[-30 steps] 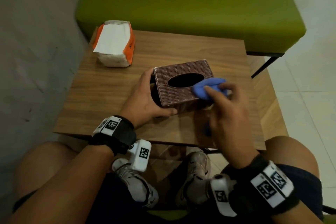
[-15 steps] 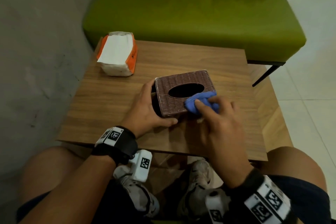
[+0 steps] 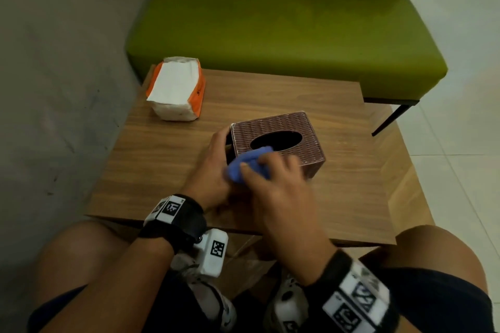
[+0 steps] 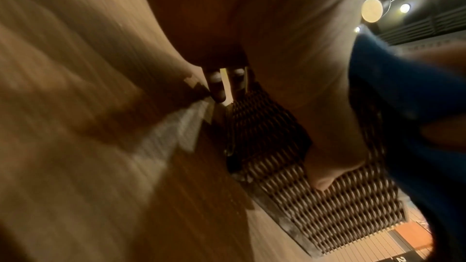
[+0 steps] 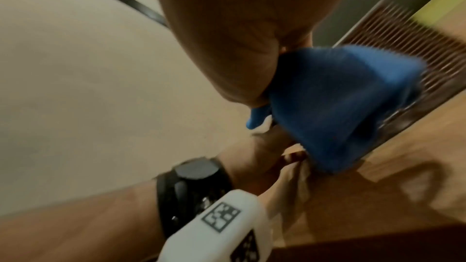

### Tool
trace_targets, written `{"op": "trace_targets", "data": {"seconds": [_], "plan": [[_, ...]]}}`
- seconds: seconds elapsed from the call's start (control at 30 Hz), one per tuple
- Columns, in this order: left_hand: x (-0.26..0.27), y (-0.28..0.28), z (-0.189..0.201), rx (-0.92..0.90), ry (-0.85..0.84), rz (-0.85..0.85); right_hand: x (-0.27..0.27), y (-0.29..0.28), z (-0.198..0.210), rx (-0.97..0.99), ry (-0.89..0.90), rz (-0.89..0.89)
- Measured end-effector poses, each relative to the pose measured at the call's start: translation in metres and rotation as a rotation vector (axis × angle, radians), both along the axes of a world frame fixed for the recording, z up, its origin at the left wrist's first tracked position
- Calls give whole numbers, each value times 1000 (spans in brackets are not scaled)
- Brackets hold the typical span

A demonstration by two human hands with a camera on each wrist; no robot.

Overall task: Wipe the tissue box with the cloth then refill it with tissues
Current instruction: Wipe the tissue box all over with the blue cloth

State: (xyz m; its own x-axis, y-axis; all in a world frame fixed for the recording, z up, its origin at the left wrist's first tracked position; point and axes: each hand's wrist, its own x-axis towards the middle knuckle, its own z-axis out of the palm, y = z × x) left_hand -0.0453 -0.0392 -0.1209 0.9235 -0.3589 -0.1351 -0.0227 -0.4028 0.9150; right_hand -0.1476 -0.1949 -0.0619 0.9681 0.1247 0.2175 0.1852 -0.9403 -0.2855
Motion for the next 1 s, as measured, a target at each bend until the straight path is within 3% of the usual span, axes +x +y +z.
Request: {"op": "trace_targets", "data": {"seconds": [0.1, 0.23, 0.3, 0.4, 0.47, 0.63, 0.73, 0.8, 0.9, 1.0], "plan": [[1, 2, 2, 12, -1, -16, 1, -2, 1, 8, 70, 97], [1, 4, 0, 31, 1, -36, -5, -78, 8, 45, 19, -157], [1, 2, -1, 9, 8, -39, -1, -70, 10, 21, 18, -231], [7, -1, 3, -17, -1, -59, 5, -11, 2, -20, 8, -14], [11, 0, 7, 5, 6, -89, 2, -11, 1, -26, 54, 84], [24, 3, 11, 53, 71, -167, 2, -99, 7, 90, -26, -169], [36, 7, 18, 30, 94, -208, 1, -94, 8, 46, 0, -114], [44, 13, 25, 61, -6, -144, 0, -85, 10, 34, 19, -54], [42, 20, 40, 183, -378, 18, 2, -75, 10, 127, 55, -37], [18, 6, 49, 238, -632, -100, 8, -64, 6, 176, 35, -53]]}}
